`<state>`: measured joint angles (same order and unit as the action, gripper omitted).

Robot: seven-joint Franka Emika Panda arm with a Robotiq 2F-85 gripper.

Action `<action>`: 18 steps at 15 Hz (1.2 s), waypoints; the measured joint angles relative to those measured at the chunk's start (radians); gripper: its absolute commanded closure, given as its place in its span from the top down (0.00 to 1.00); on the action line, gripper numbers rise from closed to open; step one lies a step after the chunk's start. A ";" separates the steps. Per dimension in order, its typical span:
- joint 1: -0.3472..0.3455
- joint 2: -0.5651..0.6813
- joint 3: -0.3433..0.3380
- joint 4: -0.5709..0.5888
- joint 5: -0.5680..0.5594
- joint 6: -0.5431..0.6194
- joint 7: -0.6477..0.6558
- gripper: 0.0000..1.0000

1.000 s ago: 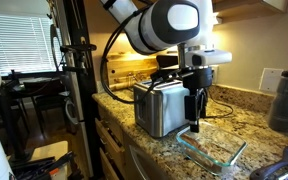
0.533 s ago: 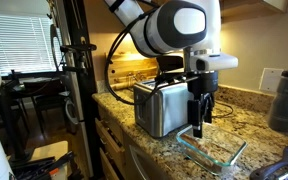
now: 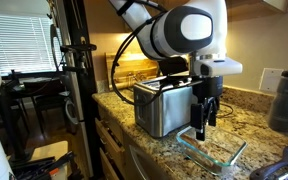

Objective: Pick up a slice of bread from the glass bowl and put it in the toaster.

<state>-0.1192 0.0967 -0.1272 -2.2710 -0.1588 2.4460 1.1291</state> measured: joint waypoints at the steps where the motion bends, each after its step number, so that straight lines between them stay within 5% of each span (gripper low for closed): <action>1: 0.000 0.002 0.000 0.002 0.001 0.000 0.006 1.00; 18: 0.015 -0.001 0.001 -0.038 0.002 -0.001 0.033 1.00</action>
<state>-0.1045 0.0953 -0.1262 -2.3086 -0.1568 2.4452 1.1622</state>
